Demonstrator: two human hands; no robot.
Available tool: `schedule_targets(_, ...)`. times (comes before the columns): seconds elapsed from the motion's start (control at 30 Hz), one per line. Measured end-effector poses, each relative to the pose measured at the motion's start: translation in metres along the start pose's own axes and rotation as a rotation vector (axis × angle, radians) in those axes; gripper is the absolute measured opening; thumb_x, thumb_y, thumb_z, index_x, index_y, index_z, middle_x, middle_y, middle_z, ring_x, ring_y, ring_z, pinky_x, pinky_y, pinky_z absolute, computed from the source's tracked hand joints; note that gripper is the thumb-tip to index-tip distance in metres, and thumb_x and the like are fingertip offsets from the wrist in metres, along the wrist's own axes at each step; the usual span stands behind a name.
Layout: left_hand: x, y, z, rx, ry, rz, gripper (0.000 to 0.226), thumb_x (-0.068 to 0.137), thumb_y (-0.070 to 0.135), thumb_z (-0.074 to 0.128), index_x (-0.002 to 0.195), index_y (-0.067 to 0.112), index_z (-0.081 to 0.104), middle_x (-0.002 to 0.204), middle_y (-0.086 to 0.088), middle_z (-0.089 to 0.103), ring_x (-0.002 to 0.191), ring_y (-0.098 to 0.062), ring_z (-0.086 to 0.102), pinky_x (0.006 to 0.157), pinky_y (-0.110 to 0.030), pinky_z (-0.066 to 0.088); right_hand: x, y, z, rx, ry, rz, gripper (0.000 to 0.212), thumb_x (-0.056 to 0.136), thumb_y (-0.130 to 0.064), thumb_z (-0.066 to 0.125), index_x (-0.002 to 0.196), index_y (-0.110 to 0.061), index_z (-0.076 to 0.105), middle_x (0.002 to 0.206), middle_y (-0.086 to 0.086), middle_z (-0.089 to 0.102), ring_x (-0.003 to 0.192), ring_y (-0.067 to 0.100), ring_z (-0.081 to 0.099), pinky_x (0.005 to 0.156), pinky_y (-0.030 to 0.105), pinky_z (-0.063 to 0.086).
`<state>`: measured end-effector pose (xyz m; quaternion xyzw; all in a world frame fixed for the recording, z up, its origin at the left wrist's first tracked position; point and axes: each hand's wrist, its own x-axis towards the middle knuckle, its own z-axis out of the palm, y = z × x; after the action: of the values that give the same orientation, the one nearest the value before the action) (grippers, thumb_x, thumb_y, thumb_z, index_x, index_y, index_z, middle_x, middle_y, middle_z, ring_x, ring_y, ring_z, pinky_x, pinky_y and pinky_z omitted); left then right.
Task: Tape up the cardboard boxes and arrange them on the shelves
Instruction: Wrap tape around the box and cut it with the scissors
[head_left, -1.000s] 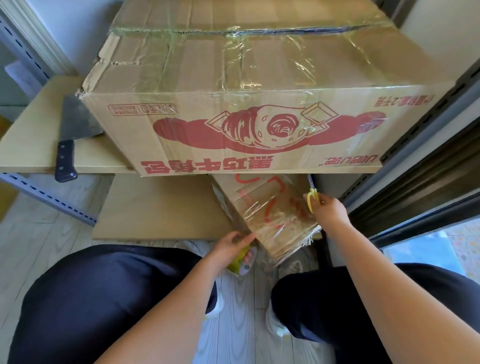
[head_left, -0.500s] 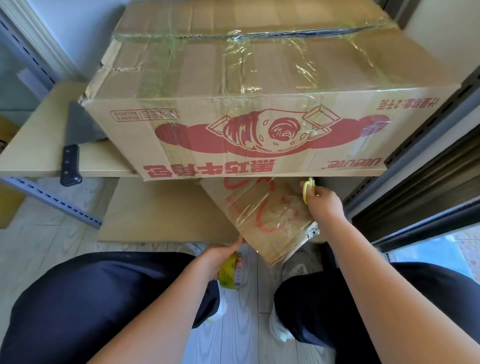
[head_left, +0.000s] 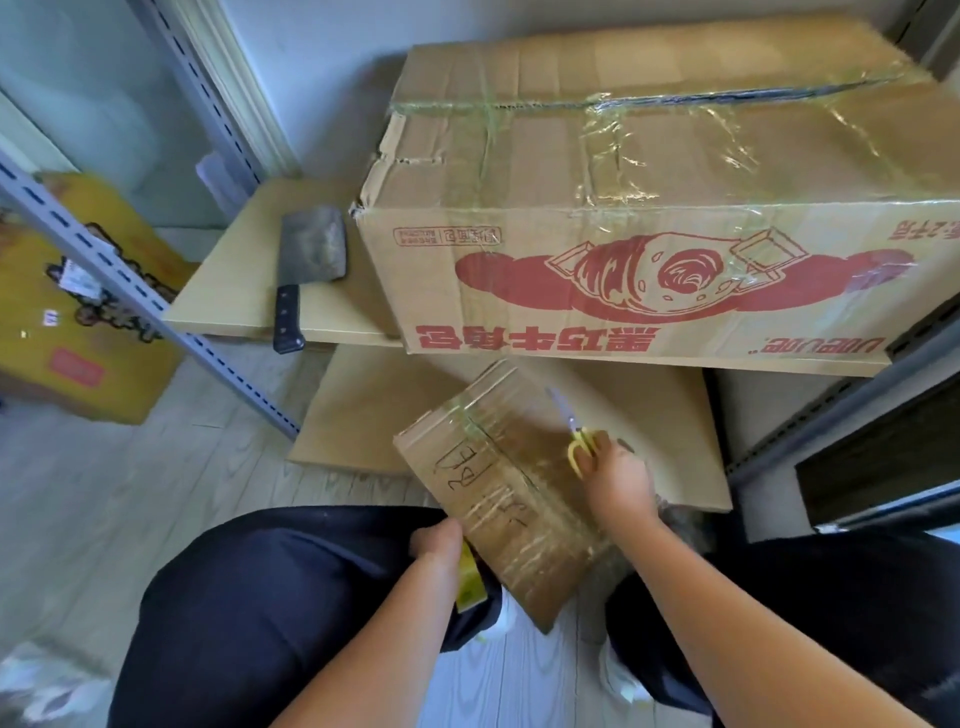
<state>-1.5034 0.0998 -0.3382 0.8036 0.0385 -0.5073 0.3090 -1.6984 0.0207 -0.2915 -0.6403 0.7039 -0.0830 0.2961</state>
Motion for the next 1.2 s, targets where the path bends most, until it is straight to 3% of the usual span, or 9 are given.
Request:
schedule_targets(0.07, -0.003, 0.003, 0.002, -0.025, 0.029, 0.028, 0.045, 0.075, 0.019, 0.072, 0.112, -0.004, 0.066, 0.113, -0.020, 0.067, 0.109, -0.034, 0.065, 0.086, -0.037, 0.052, 0.026, 0.020, -0.017, 0.018, 0.040, 0.157, 0.041, 0.100, -0.039, 0.046, 0.127, -0.008, 0.054, 0.117, 0.018, 0.064, 0.120, 0.035, 0.054, 0.100, 0.043, 0.039)
schedule_targets(0.17, 0.004, 0.021, 0.015, -0.084, 0.058, 0.167, 0.023, 0.068, 0.023, 0.074, 0.085, 0.009, 0.069, 0.095, -0.014, 0.071, 0.091, -0.035, 0.068, 0.083, -0.041, 0.057, 0.041, 0.046, -0.026, -0.028, -0.047, 0.262, 0.046, 0.101, -0.043, 0.042, 0.121, -0.004, 0.058, 0.112, 0.019, 0.065, 0.102, 0.035, 0.060, 0.074, 0.031, 0.042)
schedule_targets(0.33, 0.000, 0.088, 0.027, 0.012, -0.051, 0.403, 0.020, 0.084, 0.017, 0.069, 0.101, 0.023, 0.059, 0.096, 0.006, 0.059, 0.090, -0.022, 0.057, 0.079, -0.031, 0.046, 0.037, 0.052, -0.027, 0.041, -0.108, 0.282, 0.043, 0.102, -0.040, 0.044, 0.114, -0.005, 0.064, 0.100, 0.016, 0.066, 0.088, 0.031, 0.057, 0.068, 0.027, 0.035)
schedule_targets(0.53, -0.047, 0.122, 0.008, -0.042, -0.090, 0.549, 0.015, 0.091, 0.005, 0.056, 0.100, 0.017, 0.054, 0.082, -0.001, 0.071, 0.070, -0.024, 0.074, 0.079, -0.044, 0.056, 0.000, 0.009, -0.090, -0.420, -0.275, 0.088, 0.027, 0.096, -0.040, 0.052, 0.107, -0.018, 0.063, 0.087, 0.001, 0.061, 0.076, 0.023, 0.062, 0.063, 0.026, 0.045)
schedule_targets(0.6, -0.081, 0.116, 0.004, 0.012, -0.222, 0.566, 0.014, 0.092, 0.016, 0.061, 0.105, 0.016, 0.058, 0.082, -0.004, 0.074, 0.071, -0.025, 0.074, 0.081, -0.045, 0.056, -0.024, -0.014, -0.111, -0.385, -0.304, -0.068, 0.026, 0.093, -0.042, 0.057, 0.095, -0.017, 0.064, 0.082, 0.003, 0.063, 0.072, 0.023, 0.064, 0.058, 0.026, 0.045)
schedule_targets(0.73, -0.151, 0.093, 0.006, 0.167, -0.419, 0.581, 0.056, 0.064, 0.083, 0.063, 0.094, 0.036, 0.071, 0.104, 0.005, 0.072, 0.099, -0.021, 0.067, 0.094, -0.049, 0.052, -0.084, -0.055, -0.152, -0.235, -0.265, -0.305, 0.030, 0.100, -0.039, 0.047, 0.107, -0.013, 0.061, 0.085, 0.004, 0.065, 0.080, 0.024, 0.067, 0.066, 0.028, 0.048)
schedule_targets(0.83, -0.208, 0.089, 0.001, 0.048, -0.431, 0.728, 0.048, 0.071, 0.075, 0.066, 0.094, 0.034, 0.071, 0.100, 0.008, 0.072, 0.097, -0.015, 0.067, 0.084, -0.037, 0.053, -0.122, -0.076, -0.180, -0.213, -0.203, -0.385, 0.032, 0.104, -0.035, 0.036, 0.122, -0.013, 0.051, 0.072, 0.004, 0.050, 0.078, 0.026, 0.063, 0.071, 0.030, 0.052)
schedule_targets(1.0, -0.271, 0.119, -0.017, -0.062, -0.358, 1.065, 0.016, 0.090, 0.038, 0.067, 0.093, 0.023, 0.071, 0.092, 0.008, 0.075, 0.093, -0.011, 0.069, 0.084, -0.032, 0.052, -0.151, -0.100, -0.214, -0.434, 0.159, -0.525, 0.028, 0.100, -0.025, 0.049, 0.128, -0.021, 0.047, 0.111, 0.005, 0.058, 0.084, 0.027, 0.066, 0.071, 0.035, 0.056)
schedule_targets(1.2, -0.322, 0.157, -0.028, -0.168, -0.356, 1.066, 0.022, 0.095, 0.034, 0.060, 0.098, 0.014, 0.069, 0.076, 0.010, 0.072, 0.068, -0.003, 0.066, 0.058, -0.014, 0.047, -0.117, -0.114, -0.262, -0.217, 0.797, -0.560, 0.019, 0.084, -0.033, 0.074, 0.101, -0.026, 0.072, 0.086, -0.006, 0.070, 0.062, 0.020, 0.066, 0.046, 0.023, 0.038)
